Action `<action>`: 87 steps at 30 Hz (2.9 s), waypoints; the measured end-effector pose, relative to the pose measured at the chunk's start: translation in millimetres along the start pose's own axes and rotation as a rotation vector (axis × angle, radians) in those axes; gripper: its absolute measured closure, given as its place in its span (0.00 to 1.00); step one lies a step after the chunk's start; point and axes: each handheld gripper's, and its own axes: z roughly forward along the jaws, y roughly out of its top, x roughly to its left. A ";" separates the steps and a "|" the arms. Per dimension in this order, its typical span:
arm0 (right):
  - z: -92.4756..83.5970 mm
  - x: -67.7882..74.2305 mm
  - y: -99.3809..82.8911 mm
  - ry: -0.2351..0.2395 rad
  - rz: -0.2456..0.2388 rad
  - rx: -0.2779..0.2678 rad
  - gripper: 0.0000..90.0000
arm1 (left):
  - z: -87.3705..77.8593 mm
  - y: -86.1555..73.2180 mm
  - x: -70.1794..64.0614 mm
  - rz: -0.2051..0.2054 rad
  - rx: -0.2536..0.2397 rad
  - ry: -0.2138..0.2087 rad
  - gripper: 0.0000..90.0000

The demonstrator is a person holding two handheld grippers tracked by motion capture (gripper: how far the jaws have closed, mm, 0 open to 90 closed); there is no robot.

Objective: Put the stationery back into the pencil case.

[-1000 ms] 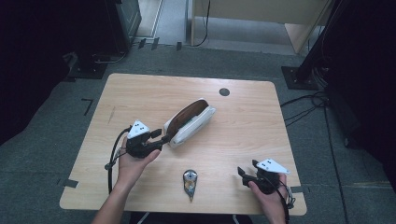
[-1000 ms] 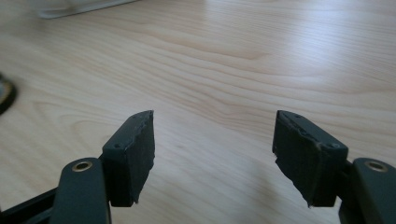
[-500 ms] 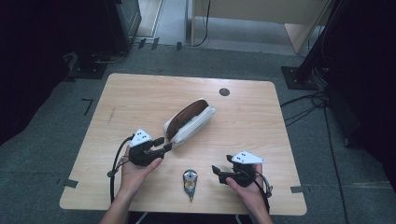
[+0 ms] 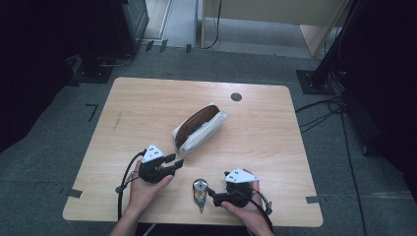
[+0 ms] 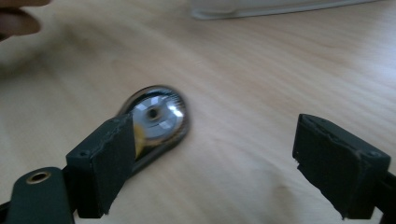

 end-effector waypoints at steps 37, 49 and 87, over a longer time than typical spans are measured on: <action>7.9 12.4 -16.2 0.011 -0.084 0.054 0.56 | 17.1 -15.1 -11.8 0.036 0.091 -0.058 0.65; 4.3 -0.2 -17.5 0.046 -0.089 0.046 0.81 | 20.3 -21.7 -16.9 0.094 0.107 -0.153 0.59; 7.6 4.2 -18.2 0.032 -0.131 0.031 0.90 | 32.6 -27.0 -30.2 0.226 0.179 -0.154 0.53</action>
